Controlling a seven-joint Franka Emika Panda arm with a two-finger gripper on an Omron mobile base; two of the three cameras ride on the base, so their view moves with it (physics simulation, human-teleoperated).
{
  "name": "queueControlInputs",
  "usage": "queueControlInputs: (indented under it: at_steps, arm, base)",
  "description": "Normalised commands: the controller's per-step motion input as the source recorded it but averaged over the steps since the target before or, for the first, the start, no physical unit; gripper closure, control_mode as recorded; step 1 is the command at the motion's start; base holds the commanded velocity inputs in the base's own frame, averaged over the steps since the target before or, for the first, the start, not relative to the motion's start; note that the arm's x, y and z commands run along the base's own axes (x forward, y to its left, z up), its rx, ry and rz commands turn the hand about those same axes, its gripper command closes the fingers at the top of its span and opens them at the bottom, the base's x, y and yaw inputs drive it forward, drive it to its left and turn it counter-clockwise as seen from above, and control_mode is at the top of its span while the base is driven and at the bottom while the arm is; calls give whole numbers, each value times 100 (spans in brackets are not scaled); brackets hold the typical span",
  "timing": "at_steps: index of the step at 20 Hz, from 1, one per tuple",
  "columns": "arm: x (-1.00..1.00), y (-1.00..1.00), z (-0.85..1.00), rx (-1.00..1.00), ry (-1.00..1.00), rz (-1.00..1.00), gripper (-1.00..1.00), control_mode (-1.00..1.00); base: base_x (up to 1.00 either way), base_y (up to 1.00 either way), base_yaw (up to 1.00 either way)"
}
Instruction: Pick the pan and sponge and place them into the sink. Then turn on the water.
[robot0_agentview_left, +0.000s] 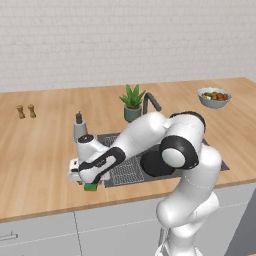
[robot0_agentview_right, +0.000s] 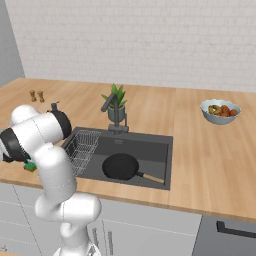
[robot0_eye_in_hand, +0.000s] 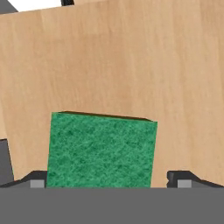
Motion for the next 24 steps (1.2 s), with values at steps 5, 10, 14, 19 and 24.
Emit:
queueControlInputs:
  at_steps: [5, 10, 14, 19, 24]
  arm:
    - [11, 5, -49, -2, 0, 0, -100, -100]
    - [0, 0, -57, 0, -1, 0, 100, -100]
    - [-1, -3, -27, 2, -15, 0, 100, -100]
    - [-6, -42, 46, 20, -21, -3, 100, -100]
    - [-1, -89, 92, 27, -5, -10, 100, -100]
  base:
    - [0, 0, 0]
    - [0, 0, 0]
    - [0, 0, 0]
    - [0, 0, 0]
    - [0, 0, 0]
